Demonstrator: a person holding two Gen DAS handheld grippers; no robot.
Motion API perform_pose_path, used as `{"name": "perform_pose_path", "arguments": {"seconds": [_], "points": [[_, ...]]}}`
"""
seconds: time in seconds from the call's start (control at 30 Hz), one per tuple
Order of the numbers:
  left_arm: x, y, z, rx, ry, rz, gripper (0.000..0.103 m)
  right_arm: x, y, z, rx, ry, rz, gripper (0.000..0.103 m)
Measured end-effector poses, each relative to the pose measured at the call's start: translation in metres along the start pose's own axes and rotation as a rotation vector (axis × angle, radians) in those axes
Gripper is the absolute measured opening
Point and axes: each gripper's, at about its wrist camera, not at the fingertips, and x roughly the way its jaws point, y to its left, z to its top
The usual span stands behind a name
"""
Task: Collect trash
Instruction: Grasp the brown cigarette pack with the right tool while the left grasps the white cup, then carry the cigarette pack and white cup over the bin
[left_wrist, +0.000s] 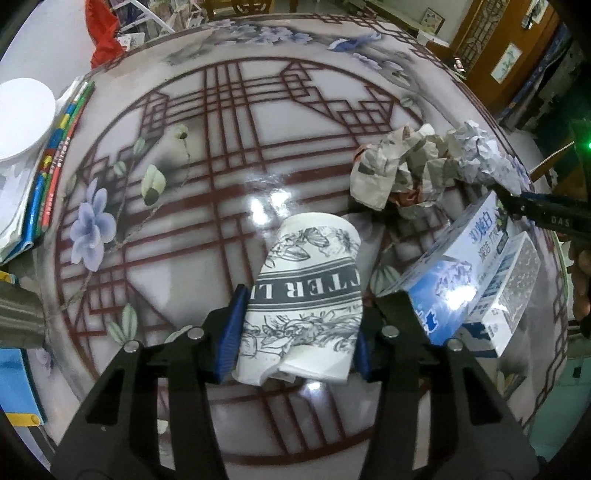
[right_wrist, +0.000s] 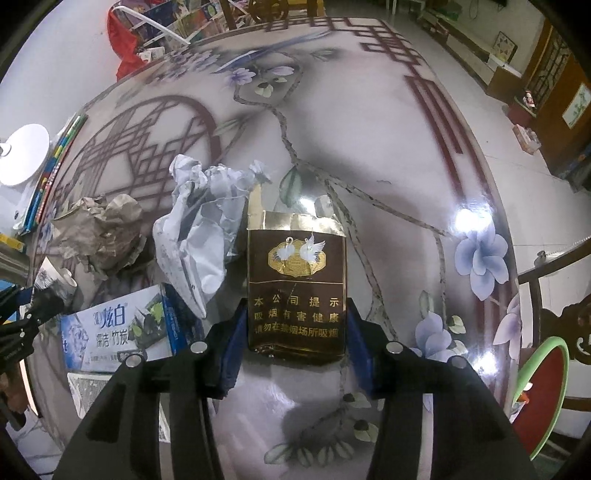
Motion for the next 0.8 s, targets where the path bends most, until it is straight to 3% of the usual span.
{"name": "perform_pose_path", "arguments": {"seconds": [0.4, 0.8], "points": [[-0.041, -0.007, -0.007, -0.018, -0.065, 0.027, 0.047, -0.054, -0.007, -0.016, 0.023, -0.075, 0.01, 0.047], [-0.097, -0.073, -0.002, 0.018, -0.154, 0.002, 0.047, -0.129, -0.035, -0.059, 0.071, -0.162, 0.017, 0.047]]}}
